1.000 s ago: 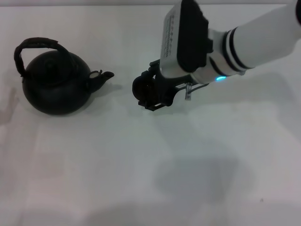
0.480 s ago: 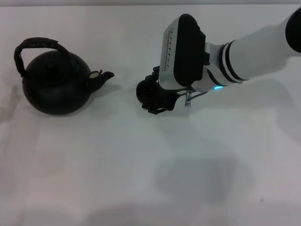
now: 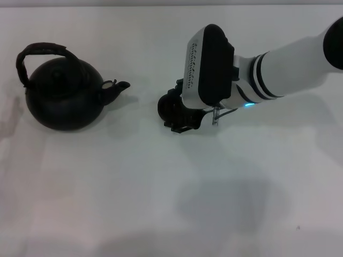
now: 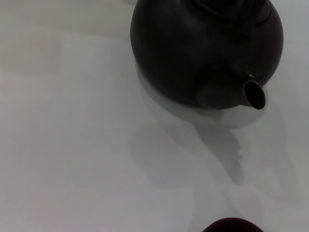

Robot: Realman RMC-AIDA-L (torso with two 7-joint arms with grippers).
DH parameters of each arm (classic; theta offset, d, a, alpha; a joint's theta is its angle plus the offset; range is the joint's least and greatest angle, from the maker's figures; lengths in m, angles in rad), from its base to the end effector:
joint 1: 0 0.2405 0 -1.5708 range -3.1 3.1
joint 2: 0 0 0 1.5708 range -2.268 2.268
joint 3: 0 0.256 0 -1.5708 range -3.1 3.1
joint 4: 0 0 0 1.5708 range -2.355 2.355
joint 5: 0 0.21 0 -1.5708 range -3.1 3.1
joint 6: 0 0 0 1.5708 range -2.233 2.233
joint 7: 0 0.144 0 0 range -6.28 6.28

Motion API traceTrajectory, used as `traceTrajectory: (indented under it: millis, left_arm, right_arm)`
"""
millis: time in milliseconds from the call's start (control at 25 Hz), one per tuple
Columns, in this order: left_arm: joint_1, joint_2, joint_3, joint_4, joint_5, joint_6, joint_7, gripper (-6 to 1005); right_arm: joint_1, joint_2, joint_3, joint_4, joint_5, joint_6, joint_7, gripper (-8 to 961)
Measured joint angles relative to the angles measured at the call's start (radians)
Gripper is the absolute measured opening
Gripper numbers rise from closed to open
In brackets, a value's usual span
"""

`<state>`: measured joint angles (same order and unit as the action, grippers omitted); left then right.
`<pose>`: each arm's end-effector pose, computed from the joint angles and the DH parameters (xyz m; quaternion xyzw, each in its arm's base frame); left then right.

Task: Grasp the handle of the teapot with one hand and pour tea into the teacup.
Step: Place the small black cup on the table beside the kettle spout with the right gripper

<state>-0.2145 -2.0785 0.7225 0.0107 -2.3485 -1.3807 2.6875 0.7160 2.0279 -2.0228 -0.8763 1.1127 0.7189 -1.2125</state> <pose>-0.3944 0.2321 0.0097 -0.6448 -0.3227 -0.3271 0.6109 0.1717 0.3598 -0.1306 -0.9851 -0.0211 -0.0952 0.1417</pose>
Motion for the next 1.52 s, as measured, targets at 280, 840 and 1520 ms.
traceTrajectory:
  millis: [280,840,1520]
  left_arm:
    - [0.000,0.000,0.000,0.000,0.000,0.003,0.000,887]
    - [0.000,0.000,0.000,0.000,0.000,0.003,0.000,887]
    - [0.000,0.000,0.000,0.000,0.000,0.003,0.000,887]
  right_arm:
    - [-0.006,0.000,-0.014,0.000,0.000,-0.009,0.002,779]
    - [-0.008,0.000,-0.011,-0.004,-0.001,-0.007,0.001,790]
    - [-0.011,0.000,-0.011,-0.009,-0.001,-0.004,-0.007,803]
